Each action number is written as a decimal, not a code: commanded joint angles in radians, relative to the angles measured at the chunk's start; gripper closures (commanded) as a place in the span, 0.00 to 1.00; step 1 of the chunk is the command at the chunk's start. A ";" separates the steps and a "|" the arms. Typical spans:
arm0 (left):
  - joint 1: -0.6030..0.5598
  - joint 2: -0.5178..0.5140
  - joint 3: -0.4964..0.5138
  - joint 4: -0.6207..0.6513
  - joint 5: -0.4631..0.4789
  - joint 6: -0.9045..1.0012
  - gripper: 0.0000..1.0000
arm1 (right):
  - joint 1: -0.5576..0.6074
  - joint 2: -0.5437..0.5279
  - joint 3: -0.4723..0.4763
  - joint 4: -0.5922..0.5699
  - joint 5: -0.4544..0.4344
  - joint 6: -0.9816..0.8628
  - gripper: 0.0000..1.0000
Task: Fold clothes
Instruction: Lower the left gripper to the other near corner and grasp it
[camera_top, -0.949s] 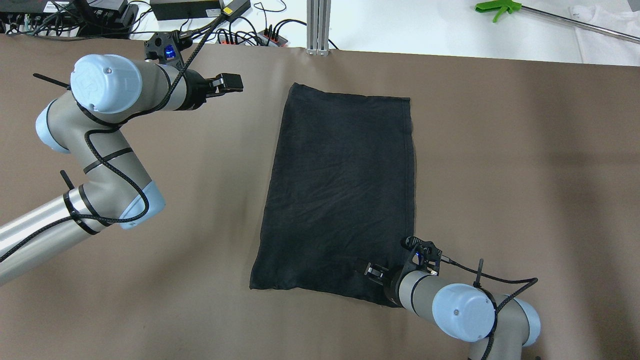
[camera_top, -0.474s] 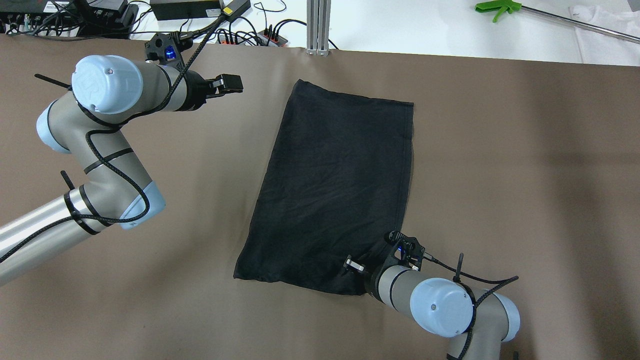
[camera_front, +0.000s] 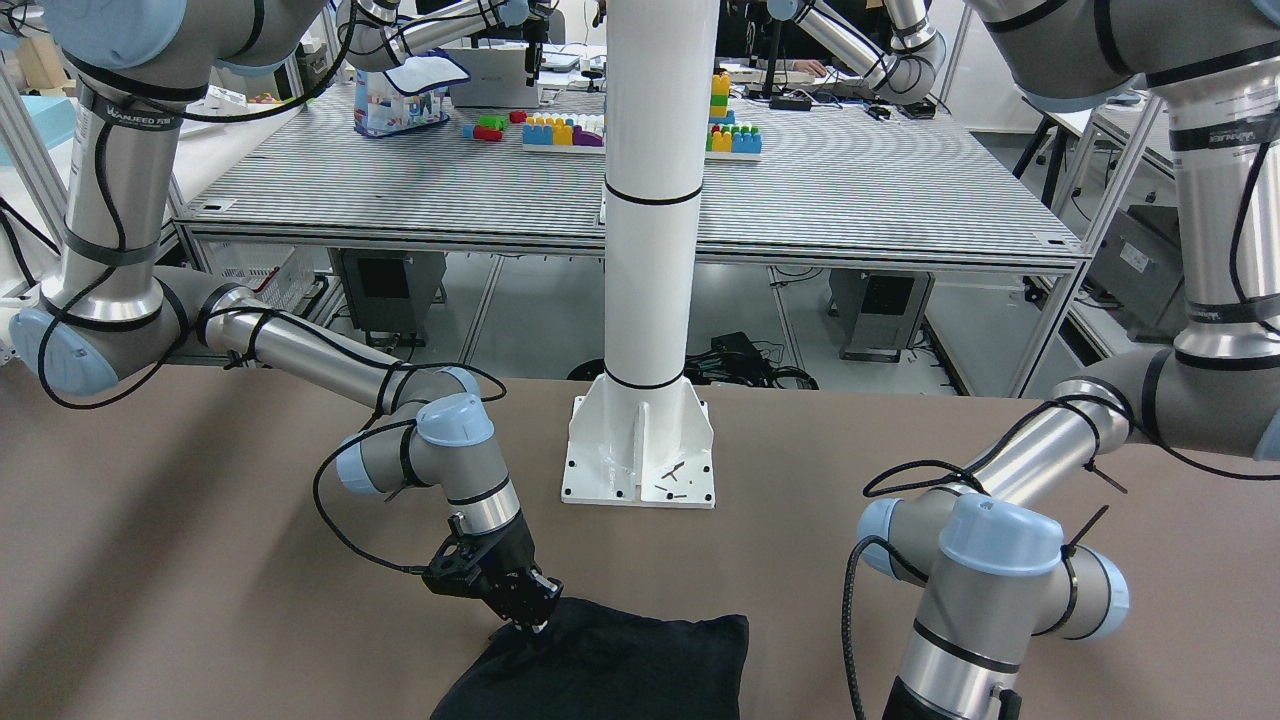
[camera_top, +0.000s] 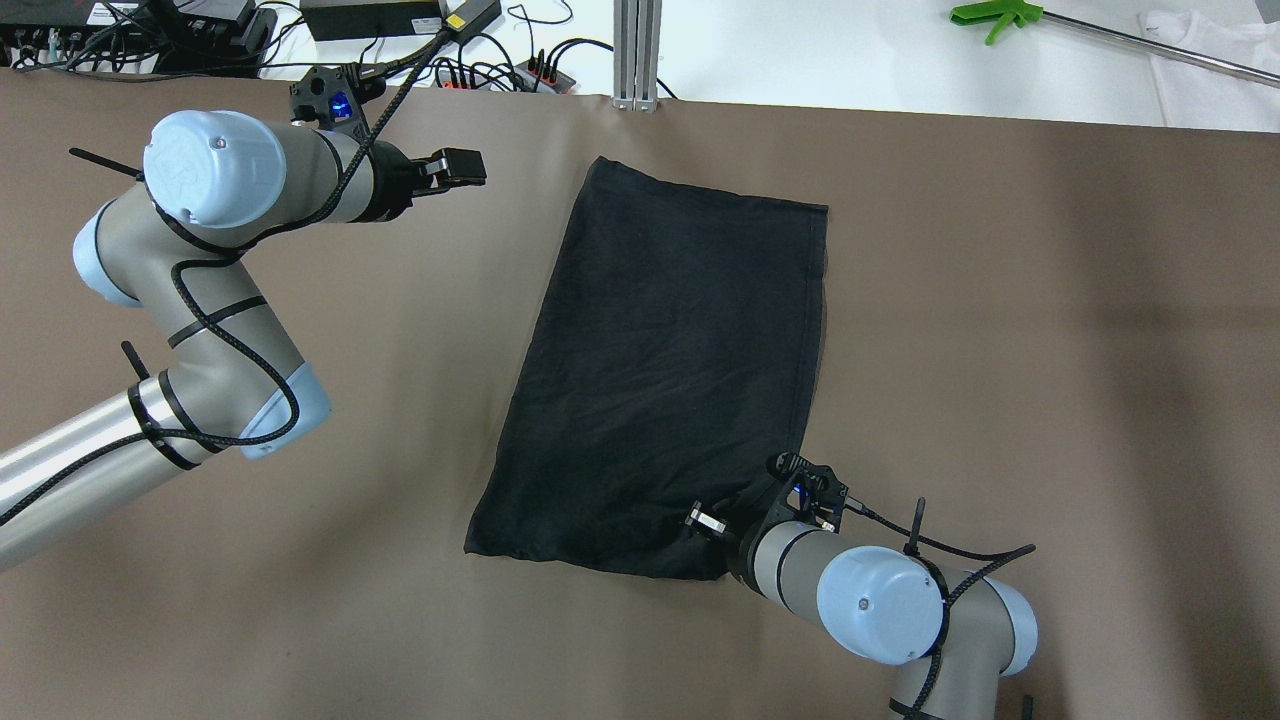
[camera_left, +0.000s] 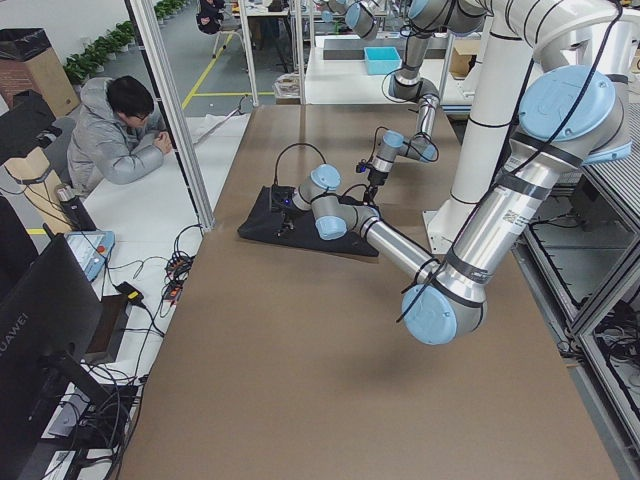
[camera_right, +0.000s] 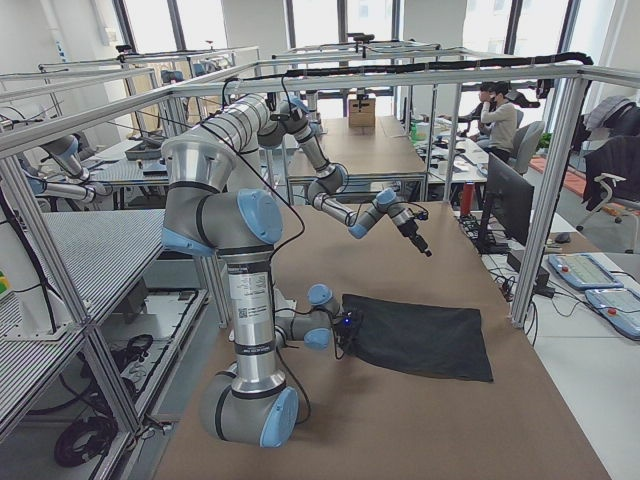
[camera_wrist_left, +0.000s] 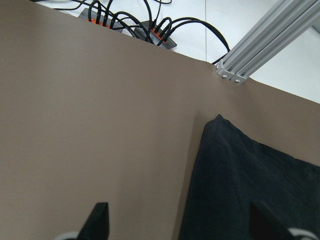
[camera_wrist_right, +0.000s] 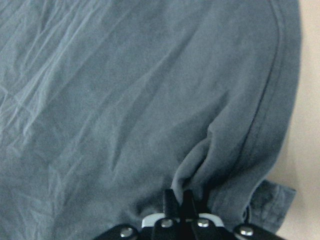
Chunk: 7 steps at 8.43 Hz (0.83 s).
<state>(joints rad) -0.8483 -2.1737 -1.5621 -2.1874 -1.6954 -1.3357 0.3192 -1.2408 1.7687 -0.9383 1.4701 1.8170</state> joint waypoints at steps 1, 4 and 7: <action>-0.002 -0.008 -0.013 0.001 -0.012 -0.008 0.00 | 0.012 -0.008 0.008 0.007 0.018 -0.016 1.00; 0.092 0.011 -0.082 -0.002 -0.010 -0.228 0.00 | 0.032 -0.038 0.099 0.010 0.091 -0.097 1.00; 0.214 0.164 -0.252 -0.002 0.037 -0.336 0.00 | 0.029 -0.040 0.109 0.010 0.092 -0.097 1.00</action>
<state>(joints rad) -0.7088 -2.1085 -1.7090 -2.1893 -1.6848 -1.6222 0.3489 -1.2782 1.8712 -0.9282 1.5602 1.7221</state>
